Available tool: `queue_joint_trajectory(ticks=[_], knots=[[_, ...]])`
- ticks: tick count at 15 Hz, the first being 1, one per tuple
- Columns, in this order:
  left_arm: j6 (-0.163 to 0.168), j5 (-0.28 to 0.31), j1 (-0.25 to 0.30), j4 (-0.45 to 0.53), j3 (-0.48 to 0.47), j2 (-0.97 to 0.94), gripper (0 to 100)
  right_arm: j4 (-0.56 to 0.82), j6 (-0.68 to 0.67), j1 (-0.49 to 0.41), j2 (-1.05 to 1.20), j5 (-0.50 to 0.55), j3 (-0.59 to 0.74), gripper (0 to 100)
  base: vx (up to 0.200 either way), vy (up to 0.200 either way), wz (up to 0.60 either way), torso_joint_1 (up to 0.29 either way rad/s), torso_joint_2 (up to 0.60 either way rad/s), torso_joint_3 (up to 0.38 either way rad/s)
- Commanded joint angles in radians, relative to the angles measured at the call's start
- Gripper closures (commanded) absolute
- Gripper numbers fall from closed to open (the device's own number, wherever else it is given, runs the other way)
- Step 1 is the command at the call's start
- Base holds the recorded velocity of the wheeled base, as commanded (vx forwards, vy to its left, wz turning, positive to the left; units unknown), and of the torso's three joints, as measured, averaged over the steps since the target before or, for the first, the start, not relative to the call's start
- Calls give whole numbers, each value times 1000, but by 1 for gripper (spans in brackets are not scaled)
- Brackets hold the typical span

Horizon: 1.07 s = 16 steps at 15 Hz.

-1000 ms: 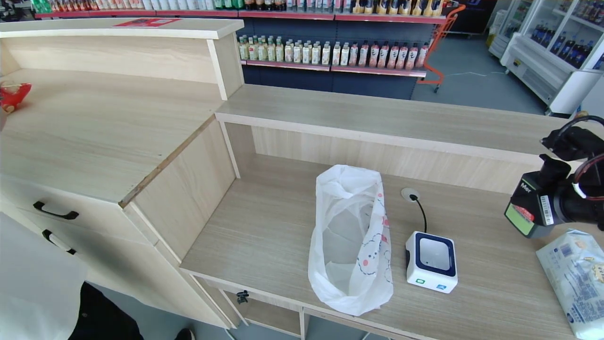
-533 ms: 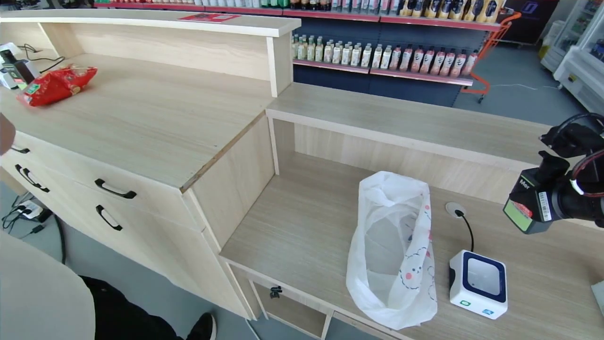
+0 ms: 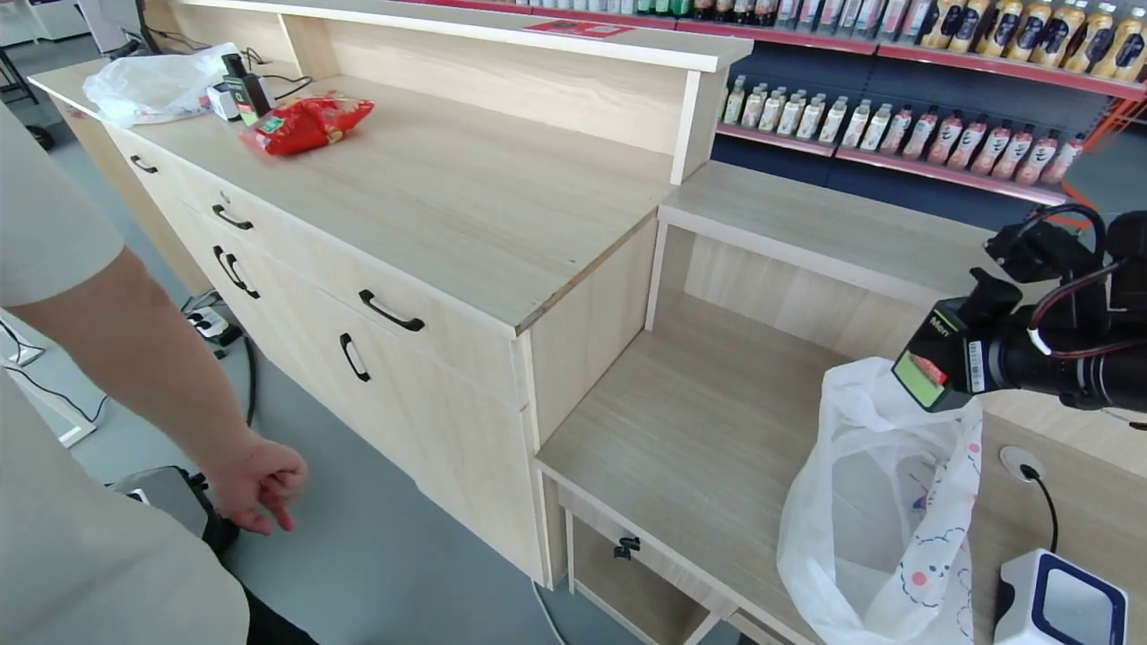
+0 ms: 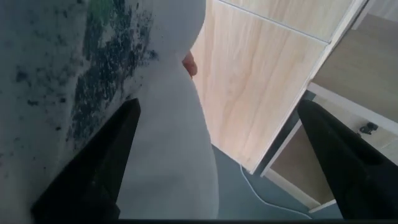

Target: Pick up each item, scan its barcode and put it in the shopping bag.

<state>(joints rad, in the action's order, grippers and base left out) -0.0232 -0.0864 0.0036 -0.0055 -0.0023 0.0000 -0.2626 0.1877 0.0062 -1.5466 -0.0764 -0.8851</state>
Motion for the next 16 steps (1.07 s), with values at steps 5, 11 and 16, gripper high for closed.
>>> queue_joint_trajectory(ticks=[5,11,16], knots=[[-1,-6,-1,4,1,0,0,-245,184,-86,-271,-310,107,100,0,0,0,0,0,0],[-1,-7,-1,4,1,0,0,-251,200,-101,-352,-402,117,100,0,0,0,0,0,0],[-1,-7,-1,4,1,0,0,-251,236,-97,-388,-407,146,100,0,0,0,0,0,0]])
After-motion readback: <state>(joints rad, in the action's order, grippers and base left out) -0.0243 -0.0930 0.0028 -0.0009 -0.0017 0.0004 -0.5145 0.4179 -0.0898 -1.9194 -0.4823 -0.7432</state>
